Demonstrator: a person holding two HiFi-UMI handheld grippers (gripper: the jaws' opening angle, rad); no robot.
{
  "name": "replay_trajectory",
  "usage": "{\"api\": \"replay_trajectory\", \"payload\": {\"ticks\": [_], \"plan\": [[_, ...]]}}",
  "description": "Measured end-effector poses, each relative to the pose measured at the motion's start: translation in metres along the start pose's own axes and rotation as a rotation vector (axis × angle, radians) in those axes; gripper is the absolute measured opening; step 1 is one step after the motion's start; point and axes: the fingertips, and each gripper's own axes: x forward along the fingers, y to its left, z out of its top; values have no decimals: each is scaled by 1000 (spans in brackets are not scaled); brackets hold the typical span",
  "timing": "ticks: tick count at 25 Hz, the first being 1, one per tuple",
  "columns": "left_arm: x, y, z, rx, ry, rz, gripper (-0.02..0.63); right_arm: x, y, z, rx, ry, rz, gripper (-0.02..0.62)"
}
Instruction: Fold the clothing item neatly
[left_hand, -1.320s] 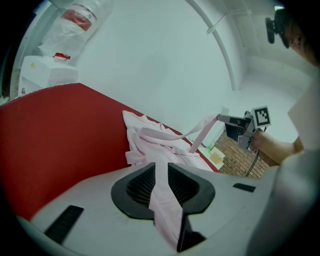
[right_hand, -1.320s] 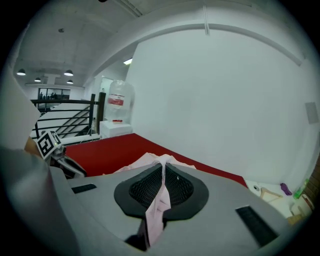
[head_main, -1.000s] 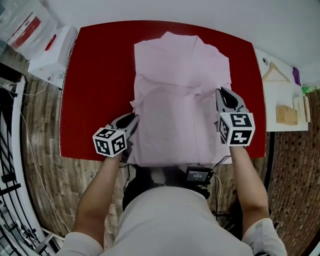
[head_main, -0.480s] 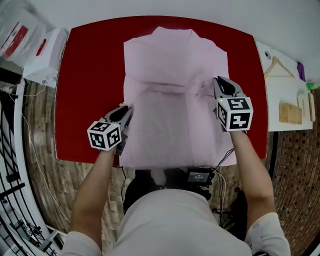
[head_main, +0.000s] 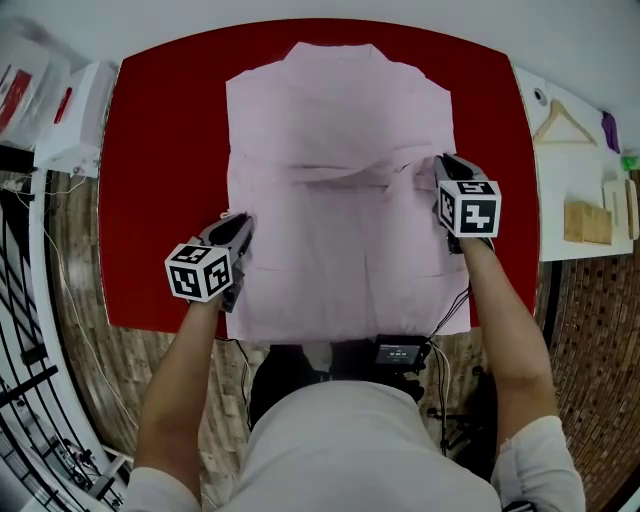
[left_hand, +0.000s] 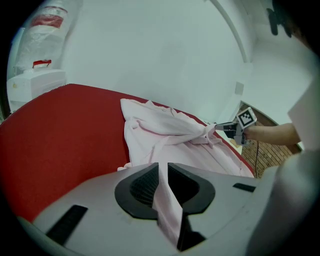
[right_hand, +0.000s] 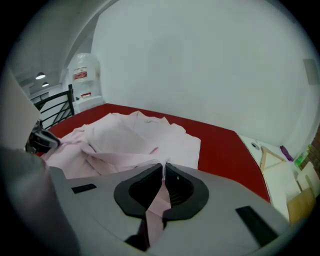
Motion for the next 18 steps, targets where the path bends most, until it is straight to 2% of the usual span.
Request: {"api": "replay_trajectory", "payload": {"ticks": [9, 18], "plan": [[6, 3, -10, -6, 49, 13, 55, 34, -33, -48, 17, 135, -57, 29], [8, 4, -15, -10, 100, -3, 55, 40, -44, -63, 19, 185, -81, 31]]}}
